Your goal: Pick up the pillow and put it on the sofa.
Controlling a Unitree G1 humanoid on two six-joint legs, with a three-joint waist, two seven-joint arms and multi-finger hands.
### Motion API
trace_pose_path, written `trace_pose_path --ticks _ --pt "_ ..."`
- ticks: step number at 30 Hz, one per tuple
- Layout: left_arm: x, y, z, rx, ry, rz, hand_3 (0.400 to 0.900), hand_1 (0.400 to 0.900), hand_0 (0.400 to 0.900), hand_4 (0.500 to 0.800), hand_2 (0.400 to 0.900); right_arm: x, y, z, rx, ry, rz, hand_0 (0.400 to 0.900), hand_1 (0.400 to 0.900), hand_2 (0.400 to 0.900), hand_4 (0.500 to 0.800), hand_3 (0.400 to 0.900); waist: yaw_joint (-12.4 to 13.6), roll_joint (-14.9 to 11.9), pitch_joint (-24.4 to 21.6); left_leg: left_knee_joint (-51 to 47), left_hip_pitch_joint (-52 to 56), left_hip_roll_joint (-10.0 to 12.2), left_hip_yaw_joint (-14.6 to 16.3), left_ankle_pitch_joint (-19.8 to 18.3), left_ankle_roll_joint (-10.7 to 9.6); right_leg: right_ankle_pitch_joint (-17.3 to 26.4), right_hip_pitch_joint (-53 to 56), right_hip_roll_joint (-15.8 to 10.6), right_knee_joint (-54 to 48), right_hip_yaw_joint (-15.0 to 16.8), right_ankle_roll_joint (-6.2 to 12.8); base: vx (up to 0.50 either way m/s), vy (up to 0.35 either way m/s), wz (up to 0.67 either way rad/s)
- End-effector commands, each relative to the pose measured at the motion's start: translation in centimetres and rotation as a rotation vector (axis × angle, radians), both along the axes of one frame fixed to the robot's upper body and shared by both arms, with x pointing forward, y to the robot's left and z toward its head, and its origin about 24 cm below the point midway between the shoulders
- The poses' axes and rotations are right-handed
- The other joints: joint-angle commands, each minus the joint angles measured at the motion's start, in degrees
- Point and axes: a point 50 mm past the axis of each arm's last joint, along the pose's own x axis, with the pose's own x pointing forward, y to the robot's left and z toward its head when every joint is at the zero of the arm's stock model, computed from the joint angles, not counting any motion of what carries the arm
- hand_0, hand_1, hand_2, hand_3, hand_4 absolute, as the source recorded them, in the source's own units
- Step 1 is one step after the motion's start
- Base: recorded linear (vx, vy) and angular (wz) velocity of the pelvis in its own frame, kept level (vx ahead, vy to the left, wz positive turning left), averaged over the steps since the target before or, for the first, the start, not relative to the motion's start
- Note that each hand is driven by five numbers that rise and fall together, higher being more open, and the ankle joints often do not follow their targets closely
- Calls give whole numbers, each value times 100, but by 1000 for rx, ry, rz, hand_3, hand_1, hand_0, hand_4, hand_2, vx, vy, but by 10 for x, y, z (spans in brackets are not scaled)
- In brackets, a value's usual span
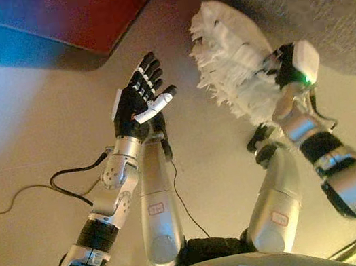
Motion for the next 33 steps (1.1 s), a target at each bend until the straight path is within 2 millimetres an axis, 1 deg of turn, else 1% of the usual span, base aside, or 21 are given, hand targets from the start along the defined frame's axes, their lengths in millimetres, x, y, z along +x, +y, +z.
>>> trace_pose_path --ticks 1,3,6,7,9,13,16,18,20,22,24,26,29,33 --pt "-13 3 22 -21 -107 1 900 900 900 800 900 -8 -13 69 -137 -423 -34 400 400 400 500 400 20 -175 -228 -1148 1063 260 -36 339 43 976 496 -154 -1026 34 163 166 -25 -5" --pt "-18 13 12 -22 -60 34 900 900 900 800 900 -28 -16 61 -161 -458 -7 400 400 400 500 400 -32 -291 -427 -1542 1591 267 111 393 42 1039 1006 -47 -1373 -101 201 152 -14 -6" --pt "-22 19 2 -15 0 84 900 900 900 800 900 -45 -17 60 -184 -493 27 400 400 400 500 400 -105 -388 -663 -2014 2224 271 268 472 40 1139 1643 144 -1843 -235 228 99 -8 -8" --pt "-24 24 -5 -23 43 117 900 900 900 800 900 -53 -16 62 -204 -523 42 400 400 400 500 400 -158 -433 -795 -2257 2561 268 350 521 25 1219 1987 250 -2109 -299 241 112 13 -10" --pt "-28 30 -16 -42 108 163 900 900 900 800 900 -62 -16 66 -240 -554 54 400 400 400 500 400 -209 -450 -973 -2603 3055 236 473 571 19 1311 2467 397 -2452 -372 262 127 41 -9" --pt "-41 40 -43 -29 231 226 900 900 900 800 900 -85 -19 76 -302 -618 79 400 400 400 500 400 -290 -495 -1444 -3298 4047 90 703 629 74 1474 3347 684 -3053 -440 315 147 69 -11" --pt "-50 43 -60 1 320 246 900 900 900 800 900 -96 -25 86 -336 -650 106 400 400 400 500 400 -345 -543 -1799 -3676 4548 -31 807 674 134 1700 3664 761 -3234 -414 373 154 58 -15" --pt "-51 46 -66 13 351 255 900 900 900 800 900 -97 -29 94 -340 -662 119 400 400 400 500 400 -388 -578 -1988 -3905 4808 -58 880 671 149 1812 3804 809 -3364 -412 413 93 32 -14" --pt "-51 49 -67 10 366 262 900 900 900 800 900 -98 -31 103 -340 -681 139 400 400 400 500 400 -412 -611 -2116 -3948 4933 -91 887 579 158 1970 3861 843 -3478 -430 415 58 -3 -17" --pt "-53 52 -69 9 375 273 900 900 900 800 900 -98 -33 111 -300 -699 168 400 400 400 500 400 -433 -663 -2238 -3948 5020 -130 923 479 166 2090 3882 871 -3569 -449 415 60 -17 -18" --pt "-54 55 -71 6 393 278 900 900 900 800 900 -98 -36 115 -290 -696 179 400 400 400 500 400 -433 -723 -2342 -3948 5095 -166 932 404 182 2150 3900 885 -3570 -457 415 105 -23 -10" --pt "-57 57 -74 14 403 275 900 900 900 800 900 -98 -41 117 -268 -679 188 400 400 400 500 400 -424 -770 -2425 -3948 5153 -175 975 366 196 2119 3960 883 -3567 -480 415 123 -12 -4" --pt "-59 60 -70 38 390 249 900 900 900 800 900 -98 -47 122 -265 -653 200 400 400 400 500 400 -379 -826 -2516 -3948 5218 -172 1022 321 215 2000 4077 892 -3597 -559 415 120 -27 1" --pt "-61 61 -68 44 385 177 900 900 900 800 900 -92 -54 119 -250 -604 181 400 400 400 500 400 -270 -887 -2578 -3948 5260 -122 1064 325 171 1884 4291 931 -3732 -738 415 122 -47 13"
